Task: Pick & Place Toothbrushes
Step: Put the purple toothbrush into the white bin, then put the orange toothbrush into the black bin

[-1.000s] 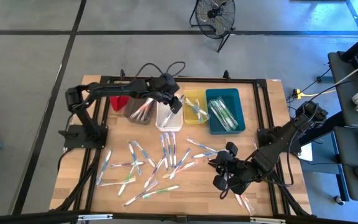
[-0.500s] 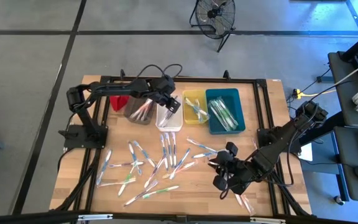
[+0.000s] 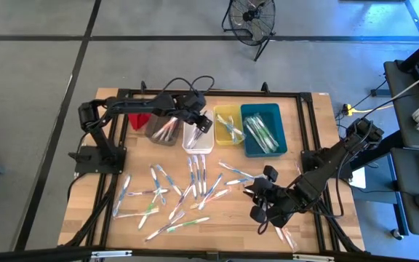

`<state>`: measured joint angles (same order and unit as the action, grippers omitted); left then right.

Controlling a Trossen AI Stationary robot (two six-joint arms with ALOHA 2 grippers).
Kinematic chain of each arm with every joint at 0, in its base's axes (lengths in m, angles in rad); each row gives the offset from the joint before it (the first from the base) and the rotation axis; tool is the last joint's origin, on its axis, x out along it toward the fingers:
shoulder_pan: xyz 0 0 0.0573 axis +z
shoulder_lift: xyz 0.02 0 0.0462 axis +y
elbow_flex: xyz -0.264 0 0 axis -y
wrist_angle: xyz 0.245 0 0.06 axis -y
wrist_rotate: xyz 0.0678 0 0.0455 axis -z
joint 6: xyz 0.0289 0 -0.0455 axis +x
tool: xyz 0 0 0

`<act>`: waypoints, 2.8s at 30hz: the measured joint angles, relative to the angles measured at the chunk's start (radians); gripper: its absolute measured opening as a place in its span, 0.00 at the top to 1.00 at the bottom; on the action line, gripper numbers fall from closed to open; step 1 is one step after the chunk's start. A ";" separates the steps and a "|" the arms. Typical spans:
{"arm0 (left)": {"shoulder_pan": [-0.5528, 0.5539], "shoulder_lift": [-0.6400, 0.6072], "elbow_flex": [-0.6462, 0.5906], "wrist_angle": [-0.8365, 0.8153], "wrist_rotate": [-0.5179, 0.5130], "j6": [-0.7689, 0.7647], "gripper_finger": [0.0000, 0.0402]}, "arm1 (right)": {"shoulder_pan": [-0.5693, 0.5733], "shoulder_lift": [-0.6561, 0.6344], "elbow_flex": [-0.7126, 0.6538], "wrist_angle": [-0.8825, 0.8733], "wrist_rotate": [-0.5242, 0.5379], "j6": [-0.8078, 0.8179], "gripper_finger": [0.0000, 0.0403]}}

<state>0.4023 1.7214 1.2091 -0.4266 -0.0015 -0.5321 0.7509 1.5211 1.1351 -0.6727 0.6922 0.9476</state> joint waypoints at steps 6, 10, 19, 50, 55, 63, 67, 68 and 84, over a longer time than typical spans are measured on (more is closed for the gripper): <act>-0.031 0.000 0.000 0.016 -0.062 0.030 0.58 | 0.000 0.000 0.000 0.000 0.000 -0.014 0.84; -0.050 0.000 0.000 0.003 -0.117 0.057 0.58 | -0.001 0.000 0.000 0.000 0.001 -0.039 0.85; -0.097 0.000 0.000 -0.011 -0.152 0.157 0.57 | -0.001 0.000 0.000 0.000 0.026 -0.050 0.81; -0.262 -0.235 0.000 -0.315 -0.214 0.116 0.57 | -0.002 -0.001 0.000 -0.007 -0.117 -0.096 0.75; -0.384 -0.269 0.000 -0.384 -0.214 0.026 0.57 | -0.001 -0.001 0.000 -0.020 -0.262 -0.095 0.71; -0.624 -0.256 0.000 -0.363 -0.351 -0.080 0.57 | -0.001 -0.001 0.000 -0.087 -0.395 -0.046 0.68; -0.734 -0.248 -0.001 -0.359 -0.469 -0.116 0.57 | -0.002 -0.001 0.000 -0.200 -0.469 0.047 0.69; -0.761 -0.248 -0.004 -0.356 -0.487 -0.130 0.57 | -0.001 -0.001 0.000 -0.227 -0.483 0.077 0.69; -1.032 -0.239 -0.182 -0.078 -0.715 -0.285 0.57 | 0.008 -0.001 0.000 -0.329 -0.526 0.406 0.67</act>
<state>-0.6302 1.4822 1.0267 -0.5043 -0.7167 -0.8173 0.7586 1.5204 1.1347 -1.0022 0.1665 1.3532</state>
